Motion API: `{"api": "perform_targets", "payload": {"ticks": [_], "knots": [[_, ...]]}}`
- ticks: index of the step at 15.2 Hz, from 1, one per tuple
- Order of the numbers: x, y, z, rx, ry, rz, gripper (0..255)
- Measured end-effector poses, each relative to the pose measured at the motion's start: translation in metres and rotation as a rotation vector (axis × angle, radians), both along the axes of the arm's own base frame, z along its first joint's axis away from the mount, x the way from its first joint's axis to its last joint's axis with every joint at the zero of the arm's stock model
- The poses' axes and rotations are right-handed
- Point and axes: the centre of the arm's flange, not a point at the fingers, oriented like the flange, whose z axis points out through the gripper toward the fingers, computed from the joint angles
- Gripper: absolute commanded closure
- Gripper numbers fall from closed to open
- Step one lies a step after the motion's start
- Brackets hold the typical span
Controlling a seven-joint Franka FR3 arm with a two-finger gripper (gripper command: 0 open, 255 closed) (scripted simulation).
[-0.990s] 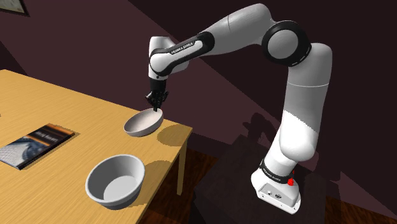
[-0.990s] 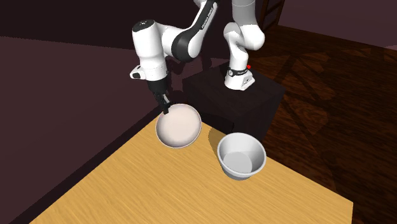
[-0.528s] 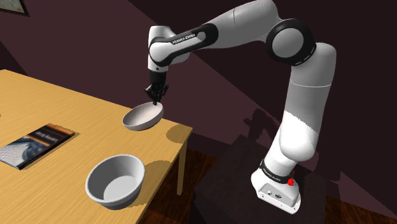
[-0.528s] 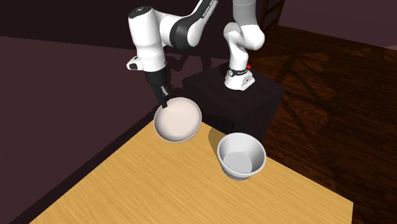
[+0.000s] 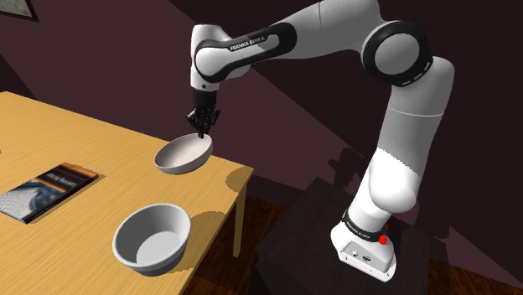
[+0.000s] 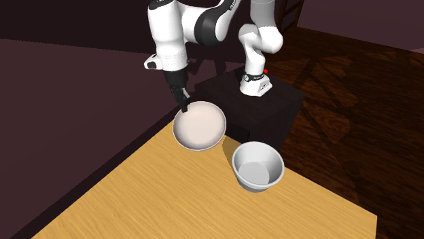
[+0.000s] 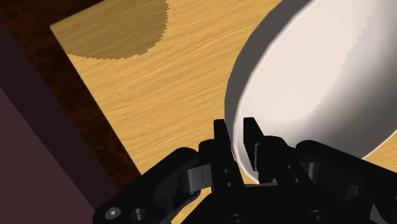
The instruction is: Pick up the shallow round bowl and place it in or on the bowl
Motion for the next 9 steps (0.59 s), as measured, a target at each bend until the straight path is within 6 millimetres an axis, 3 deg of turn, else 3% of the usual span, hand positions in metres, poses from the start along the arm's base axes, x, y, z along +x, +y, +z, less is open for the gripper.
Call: {"api": "perform_targets", "payload": {"ticks": [4, 9], "knots": [[-0.023, 0.043, 0.013, 0.000, 0.000, 0.001, 255], [-0.066, 0.097, 0.019, 0.000, 0.000, 0.001, 255]]}}
